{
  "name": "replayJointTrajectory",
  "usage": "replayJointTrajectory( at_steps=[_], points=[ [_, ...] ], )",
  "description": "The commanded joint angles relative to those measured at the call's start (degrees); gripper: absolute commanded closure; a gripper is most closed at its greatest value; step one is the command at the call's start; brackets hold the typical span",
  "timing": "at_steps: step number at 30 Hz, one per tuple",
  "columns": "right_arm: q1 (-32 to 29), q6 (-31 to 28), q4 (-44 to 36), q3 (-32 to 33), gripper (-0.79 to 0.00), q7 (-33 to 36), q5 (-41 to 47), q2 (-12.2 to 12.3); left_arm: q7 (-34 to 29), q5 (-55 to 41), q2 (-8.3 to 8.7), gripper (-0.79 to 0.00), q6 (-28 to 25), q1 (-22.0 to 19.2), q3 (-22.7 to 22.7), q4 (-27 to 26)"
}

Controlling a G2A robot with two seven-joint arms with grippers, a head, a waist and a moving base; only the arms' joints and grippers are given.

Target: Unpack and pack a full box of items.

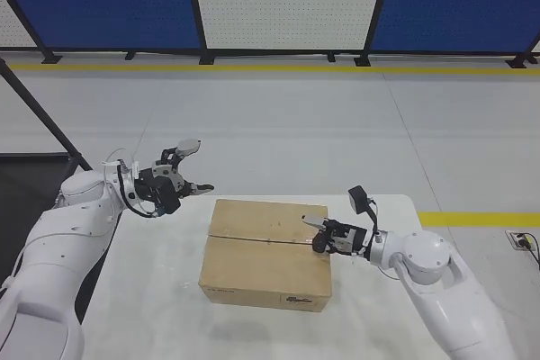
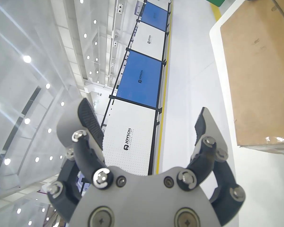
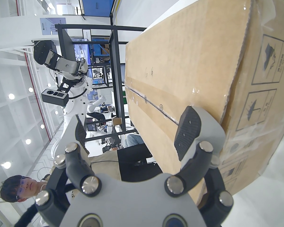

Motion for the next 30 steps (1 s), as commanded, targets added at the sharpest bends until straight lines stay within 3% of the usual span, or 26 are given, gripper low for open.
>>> replayJointTrajectory(
  at_steps=[1, 11, 16, 25, 30],
  points=[
    [0.0, 0.6, -0.1, -0.1, -0.785, 0.2, 0.1, 0.0, 0.0, 0.0, 0.0, -0.785, 0.0, 0.0, 0.0, 0.0],
    [0.0, 0.6, -0.1, -0.1, -0.785, 0.2, 0.1, 0.0, 0.0, 0.0, 0.0, -0.785, 0.0, 0.0, 0.0, 0.0],
    [0.0, 0.6, -0.1, -0.1, -0.785, 0.2, 0.1, 0.0, -4.5, -6.7, 0.88, -0.785, 2.6, 2.3, -3.1, -1.8],
    [0.0, 0.6, -0.1, -0.1, -0.785, 0.2, 0.1, 0.0, -6.8, -17.3, 4.96, -0.785, 9.1, 13.0, -9.7, -6.7],
    [0.0, 0.6, -0.1, -0.1, -0.785, 0.2, 0.1, 0.0, -10.1, -20.3, 8.53, -0.785, 15.0, 23.2, -14.2, -15.8]
  ],
)
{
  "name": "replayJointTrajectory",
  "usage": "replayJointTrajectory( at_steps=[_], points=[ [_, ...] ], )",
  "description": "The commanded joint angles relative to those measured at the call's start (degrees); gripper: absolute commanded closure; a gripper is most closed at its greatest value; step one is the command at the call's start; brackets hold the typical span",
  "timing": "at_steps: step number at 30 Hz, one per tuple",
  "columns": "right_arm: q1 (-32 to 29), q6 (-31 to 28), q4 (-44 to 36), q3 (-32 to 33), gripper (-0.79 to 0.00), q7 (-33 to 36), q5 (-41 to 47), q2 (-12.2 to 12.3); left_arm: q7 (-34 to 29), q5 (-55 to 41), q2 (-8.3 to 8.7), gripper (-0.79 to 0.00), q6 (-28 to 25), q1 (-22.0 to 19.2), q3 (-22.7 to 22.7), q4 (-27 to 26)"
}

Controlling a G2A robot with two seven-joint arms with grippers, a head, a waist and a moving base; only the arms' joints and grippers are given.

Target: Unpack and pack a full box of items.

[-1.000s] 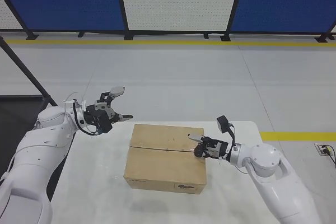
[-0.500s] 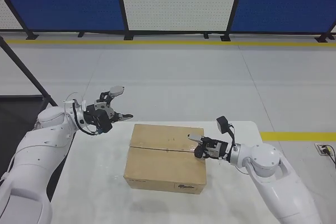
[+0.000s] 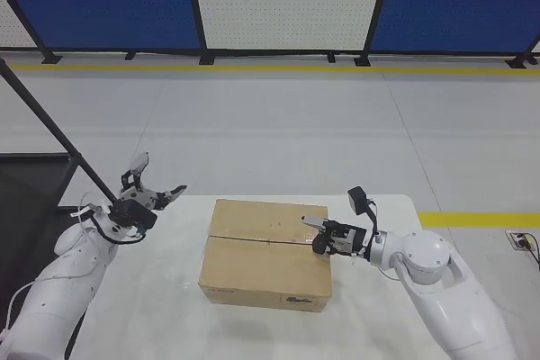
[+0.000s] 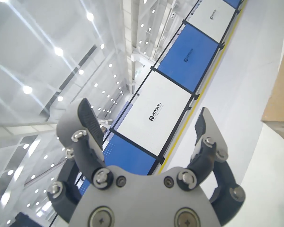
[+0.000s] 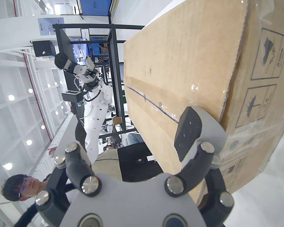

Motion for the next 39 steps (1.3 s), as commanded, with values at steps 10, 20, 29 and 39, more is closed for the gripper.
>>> replayJointTrajectory(
  at_steps=[10, 20, 29, 39],
  points=[
    [0.0, 0.0, 0.0, 0.0, -0.785, 0.0, 0.0, 0.0, -38.1, 6.6, 9.24, -0.785, 2.8, 33.2, -16.7, -51.1],
    [0.0, 0.0, 0.0, 0.0, -0.785, 0.0, 0.0, 0.0, -38.1, 6.6, 9.24, -0.785, 2.8, 33.2, -16.7, -51.1],
    [0.0, 0.0, 0.0, 0.0, -0.785, 0.0, 0.0, 0.0, -42.1, 7.9, 9.0, -0.785, 5.4, 34.0, -16.5, -51.4],
    [0.0, 0.0, 0.0, 0.0, -0.785, 0.0, 0.0, 0.0, -48.6, 6.0, 8.24, -0.785, 16.1, 47.2, -18.5, -59.3]
  ],
)
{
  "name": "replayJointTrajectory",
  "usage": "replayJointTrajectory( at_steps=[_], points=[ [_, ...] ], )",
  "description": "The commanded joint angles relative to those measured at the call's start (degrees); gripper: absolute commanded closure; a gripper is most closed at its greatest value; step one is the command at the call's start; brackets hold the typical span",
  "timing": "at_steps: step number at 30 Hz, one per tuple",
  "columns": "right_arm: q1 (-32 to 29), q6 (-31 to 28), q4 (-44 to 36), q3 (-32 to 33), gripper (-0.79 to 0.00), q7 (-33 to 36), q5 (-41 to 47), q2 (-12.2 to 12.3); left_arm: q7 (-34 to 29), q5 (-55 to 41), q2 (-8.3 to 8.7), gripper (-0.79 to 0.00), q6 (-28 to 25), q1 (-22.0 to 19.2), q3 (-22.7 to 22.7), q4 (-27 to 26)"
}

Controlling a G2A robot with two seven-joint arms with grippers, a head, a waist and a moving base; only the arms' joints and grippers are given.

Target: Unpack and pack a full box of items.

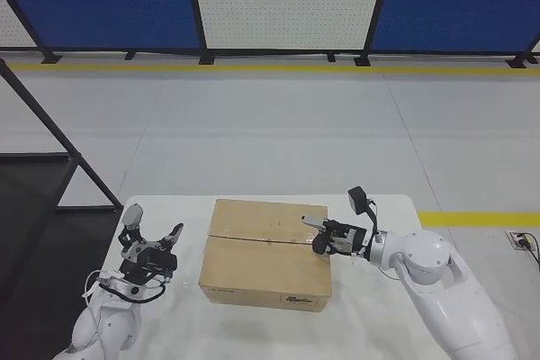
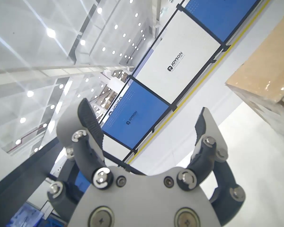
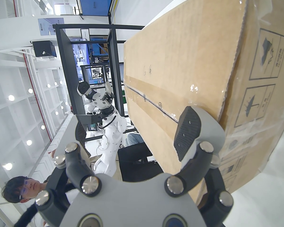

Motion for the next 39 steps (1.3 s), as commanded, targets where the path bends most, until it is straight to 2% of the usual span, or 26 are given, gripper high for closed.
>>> replayJointTrajectory(
  at_steps=[1, 11, 16, 18, 29, 34, 39],
  points=[
    [0.0, 0.0, 0.0, 0.0, -0.785, 0.0, 0.0, 0.0, -1.1, 0.0, 0.03, -0.785, 1.9, 3.9, -1.0, -2.0],
    [0.0, 0.0, 0.0, 0.0, -0.785, 0.0, 0.0, 0.0, -8.1, 2.8, 0.18, -0.785, 7.2, 19.3, -6.6, -9.3],
    [0.0, 0.0, 0.0, 0.0, -0.785, 0.0, 0.0, 0.0, -11.3, 8.9, 0.19, -0.785, 5.5, 24.0, -7.4, -10.5],
    [0.0, 0.0, 0.0, 0.0, -0.785, 0.0, 0.0, 0.0, -12.5, 12.2, 0.17, -0.785, 3.2, 24.4, -6.8, -10.2],
    [0.0, 0.0, 0.0, 0.0, -0.785, 0.0, 0.0, 0.0, -12.3, 12.9, 0.09, -0.785, 2.7, 24.2, -6.7, -9.7],
    [0.0, 0.0, 0.0, 0.0, -0.785, 0.0, 0.0, 0.0, -11.8, 15.5, -0.44, -0.785, -2.4, 21.7, -4.7, -6.4],
    [0.0, 0.0, 0.0, 0.0, -0.785, 0.0, 0.0, 0.0, -7.2, 14.8, -0.86, -0.785, -7.6, 18.8, -3.4, -3.3]
  ],
)
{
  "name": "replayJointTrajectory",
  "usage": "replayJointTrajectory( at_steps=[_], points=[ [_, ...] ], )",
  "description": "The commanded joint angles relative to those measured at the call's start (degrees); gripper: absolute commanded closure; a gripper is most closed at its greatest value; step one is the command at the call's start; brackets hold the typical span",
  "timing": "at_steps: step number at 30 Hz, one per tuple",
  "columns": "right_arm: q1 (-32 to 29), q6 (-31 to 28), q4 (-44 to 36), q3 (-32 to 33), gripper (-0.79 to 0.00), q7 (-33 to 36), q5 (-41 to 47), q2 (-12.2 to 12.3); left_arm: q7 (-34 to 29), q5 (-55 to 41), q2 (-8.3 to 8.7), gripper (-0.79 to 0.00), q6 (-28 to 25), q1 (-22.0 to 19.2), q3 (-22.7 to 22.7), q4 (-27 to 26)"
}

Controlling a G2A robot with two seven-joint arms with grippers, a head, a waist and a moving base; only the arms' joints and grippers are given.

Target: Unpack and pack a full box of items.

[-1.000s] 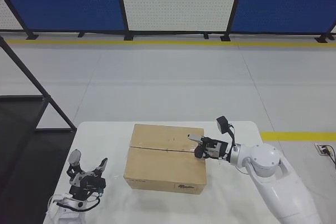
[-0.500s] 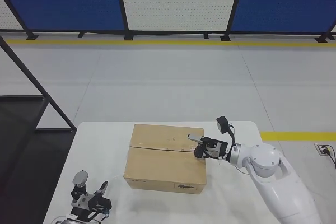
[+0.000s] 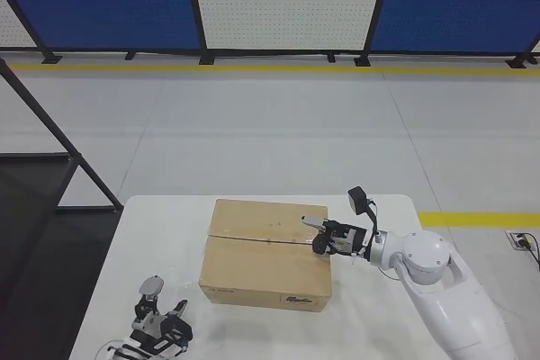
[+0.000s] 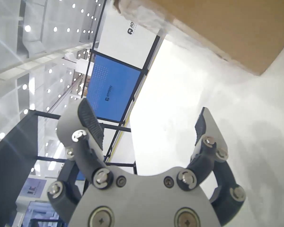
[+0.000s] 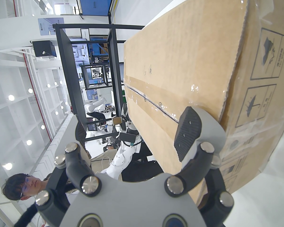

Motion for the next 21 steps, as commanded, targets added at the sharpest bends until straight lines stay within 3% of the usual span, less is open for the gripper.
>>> replayJointTrajectory(
  at_steps=[1, 8, 21],
  points=[
    [0.0, 0.0, 0.0, 0.0, -0.785, 0.0, 0.0, 0.0, 2.2, -1.4, -0.18, -0.785, -2.0, -1.1, 0.2, 1.2],
    [0.0, 0.0, 0.0, 0.0, -0.785, 0.0, 0.0, 0.0, 3.7, -1.4, -0.91, -0.785, -3.8, -3.6, 1.4, 3.2],
    [0.0, 0.0, 0.0, 0.0, -0.785, 0.0, 0.0, 0.0, 0.2, -0.6, -2.91, -0.785, -5.0, -9.0, 5.2, 7.4]
  ],
)
